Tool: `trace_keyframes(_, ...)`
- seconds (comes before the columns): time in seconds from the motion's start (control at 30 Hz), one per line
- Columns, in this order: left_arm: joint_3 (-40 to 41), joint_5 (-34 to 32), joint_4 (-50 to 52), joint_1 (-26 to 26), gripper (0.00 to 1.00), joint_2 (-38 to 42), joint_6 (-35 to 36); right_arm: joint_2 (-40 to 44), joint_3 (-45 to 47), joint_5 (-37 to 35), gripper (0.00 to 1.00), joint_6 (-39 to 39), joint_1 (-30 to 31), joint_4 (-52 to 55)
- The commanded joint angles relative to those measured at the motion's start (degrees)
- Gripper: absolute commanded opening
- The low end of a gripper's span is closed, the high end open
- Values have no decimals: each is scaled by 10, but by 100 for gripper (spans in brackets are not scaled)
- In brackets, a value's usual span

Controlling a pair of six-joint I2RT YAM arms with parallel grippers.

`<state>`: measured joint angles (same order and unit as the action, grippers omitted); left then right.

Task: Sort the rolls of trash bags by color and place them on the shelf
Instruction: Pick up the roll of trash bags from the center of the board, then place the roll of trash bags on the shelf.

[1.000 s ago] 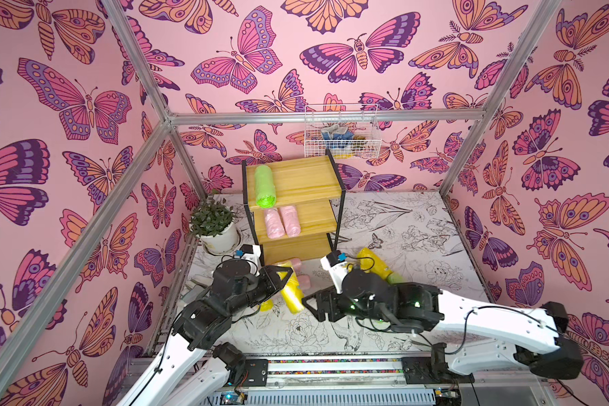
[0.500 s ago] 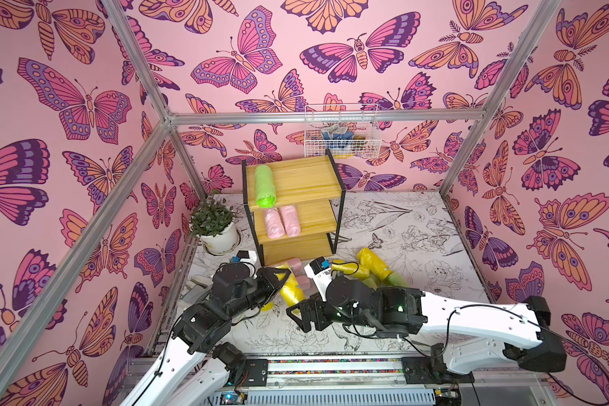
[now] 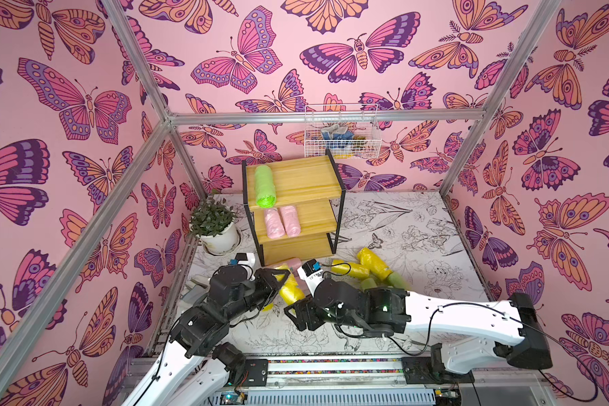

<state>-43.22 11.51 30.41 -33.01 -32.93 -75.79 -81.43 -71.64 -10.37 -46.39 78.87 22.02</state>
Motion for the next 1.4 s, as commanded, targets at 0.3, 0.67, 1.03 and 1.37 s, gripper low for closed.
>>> trace_keyframes(0.3,13,24,-15,-1,7,12,-13,22,16,15,33,8,-26,-43)
trace_keyframes(0.67,-2,-10,77,-1,100,25,25,32,98,19,0,-31,-50,-135)
trace_keyframes(1.03,-32,-104,210,-1,96,131,77,-65,231,77,0,-181,-160,-502)
trace_keyframes(1.37,-82,-133,235,-1,96,137,139,-238,148,131,0,-252,-209,-680)
